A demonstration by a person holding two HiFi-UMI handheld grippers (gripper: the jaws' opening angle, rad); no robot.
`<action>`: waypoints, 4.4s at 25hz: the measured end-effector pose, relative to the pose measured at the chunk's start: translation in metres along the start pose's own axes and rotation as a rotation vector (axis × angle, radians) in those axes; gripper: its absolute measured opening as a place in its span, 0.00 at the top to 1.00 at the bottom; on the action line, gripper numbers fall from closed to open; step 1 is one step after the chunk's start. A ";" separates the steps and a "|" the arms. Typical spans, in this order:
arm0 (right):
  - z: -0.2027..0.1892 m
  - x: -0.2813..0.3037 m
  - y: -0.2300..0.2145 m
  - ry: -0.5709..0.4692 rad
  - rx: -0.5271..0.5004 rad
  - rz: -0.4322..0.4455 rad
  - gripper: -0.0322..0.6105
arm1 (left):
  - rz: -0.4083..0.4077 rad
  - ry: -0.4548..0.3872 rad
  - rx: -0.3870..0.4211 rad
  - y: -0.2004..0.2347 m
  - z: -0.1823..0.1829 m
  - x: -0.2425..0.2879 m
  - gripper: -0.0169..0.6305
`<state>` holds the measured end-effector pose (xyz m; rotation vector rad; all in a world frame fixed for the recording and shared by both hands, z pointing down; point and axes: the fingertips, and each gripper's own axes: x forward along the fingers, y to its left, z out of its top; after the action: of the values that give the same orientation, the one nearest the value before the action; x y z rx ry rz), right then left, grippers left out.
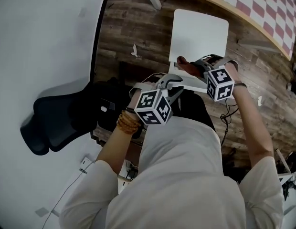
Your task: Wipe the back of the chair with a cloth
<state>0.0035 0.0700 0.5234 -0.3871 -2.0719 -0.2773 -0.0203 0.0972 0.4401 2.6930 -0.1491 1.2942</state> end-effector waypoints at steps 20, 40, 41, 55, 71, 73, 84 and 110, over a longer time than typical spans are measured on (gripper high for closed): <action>-0.064 0.138 0.044 0.123 -0.366 0.417 0.79 | -0.068 0.022 -0.037 -0.010 -0.028 0.020 0.79; -0.012 0.064 0.045 0.025 -0.527 0.348 0.79 | -0.065 0.039 -0.081 -0.010 -0.035 0.015 0.79; -0.008 0.057 0.044 0.021 -0.533 0.342 0.79 | -0.064 0.039 -0.081 -0.010 -0.035 0.015 0.79; 0.019 -0.010 0.048 0.030 -0.611 0.286 0.79 | -0.056 0.052 -0.051 -0.011 -0.027 0.016 0.79; -0.027 0.041 0.053 0.114 -0.605 0.374 0.79 | -0.040 0.028 -0.064 -0.011 -0.025 0.015 0.79; -0.034 0.049 0.054 0.122 -0.600 0.388 0.79 | -0.037 0.023 -0.068 -0.012 -0.025 0.015 0.79; -0.072 0.087 0.059 0.158 -0.568 0.484 0.79 | -0.032 0.001 -0.096 -0.015 -0.026 0.015 0.79; -0.085 0.069 0.080 0.135 -0.445 0.533 0.79 | -0.009 -0.021 -0.084 -0.015 -0.013 0.014 0.79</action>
<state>0.0687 0.1249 0.6285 -1.1324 -1.6886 -0.4241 -0.0194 0.1144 0.4573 2.6344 -0.1900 1.2290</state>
